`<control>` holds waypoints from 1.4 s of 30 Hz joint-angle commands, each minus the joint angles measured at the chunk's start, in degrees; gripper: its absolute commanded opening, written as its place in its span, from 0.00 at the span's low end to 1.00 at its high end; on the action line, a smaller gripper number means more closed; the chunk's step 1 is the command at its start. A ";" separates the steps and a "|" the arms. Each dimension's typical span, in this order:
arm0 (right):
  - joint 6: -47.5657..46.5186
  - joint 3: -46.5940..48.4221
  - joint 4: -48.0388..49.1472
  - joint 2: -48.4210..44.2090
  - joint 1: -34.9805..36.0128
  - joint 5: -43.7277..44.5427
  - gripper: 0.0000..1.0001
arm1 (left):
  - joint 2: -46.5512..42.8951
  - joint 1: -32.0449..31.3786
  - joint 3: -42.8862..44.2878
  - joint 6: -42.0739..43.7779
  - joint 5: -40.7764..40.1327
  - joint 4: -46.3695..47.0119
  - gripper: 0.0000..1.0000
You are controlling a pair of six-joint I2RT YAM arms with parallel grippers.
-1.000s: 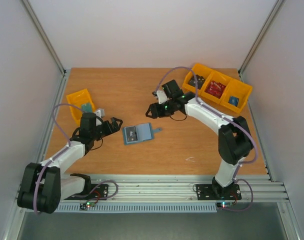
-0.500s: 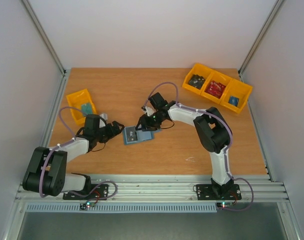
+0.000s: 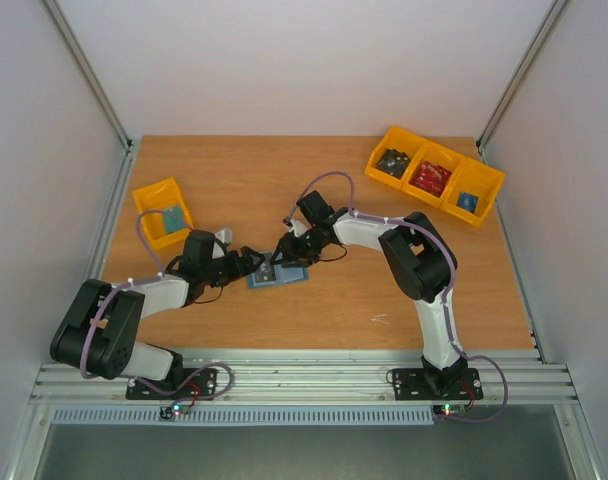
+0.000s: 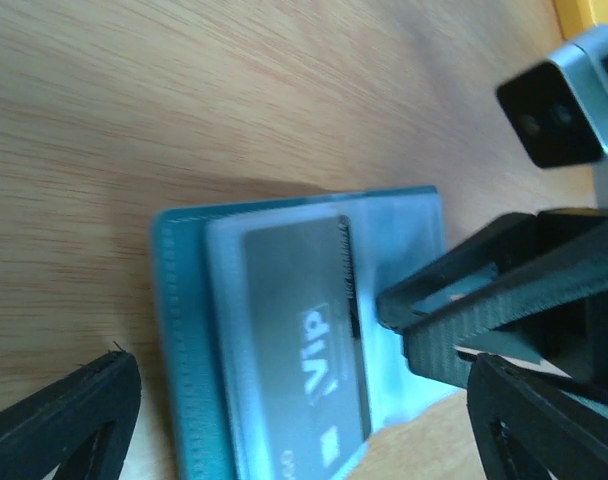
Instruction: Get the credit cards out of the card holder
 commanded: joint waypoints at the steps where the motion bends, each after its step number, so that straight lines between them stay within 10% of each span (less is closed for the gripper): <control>1: 1.33 -2.10 0.98 1.57 -0.45 0.00 0.41 | 1.16 -2.39 0.22 2.99 2.76 7.12 0.88; 7: 2.85 -2.76 3.93 1.61 -0.51 -2.89 0.40 | 0.76 -2.87 0.46 3.63 2.78 8.10 0.74; 11: 5.92 -4.36 9.10 1.77 -1.02 -5.96 0.38 | 0.44 -2.89 0.23 3.47 1.33 7.92 0.43; 22: 11.97 -5.25 20.59 2.01 -1.21 -15.55 0.33 | 1.32 -3.56 0.45 3.70 2.34 10.03 0.46; 33: 11.28 -5.69 18.97 -0.39 -3.38 -14.08 0.33 | -0.79 -3.81 0.07 6.48 0.96 8.51 0.01; 42: 1.82 -5.94 7.98 -10.29 -8.18 -13.70 0.35 | -7.55 -3.64 -0.58 7.85 0.72 7.56 0.00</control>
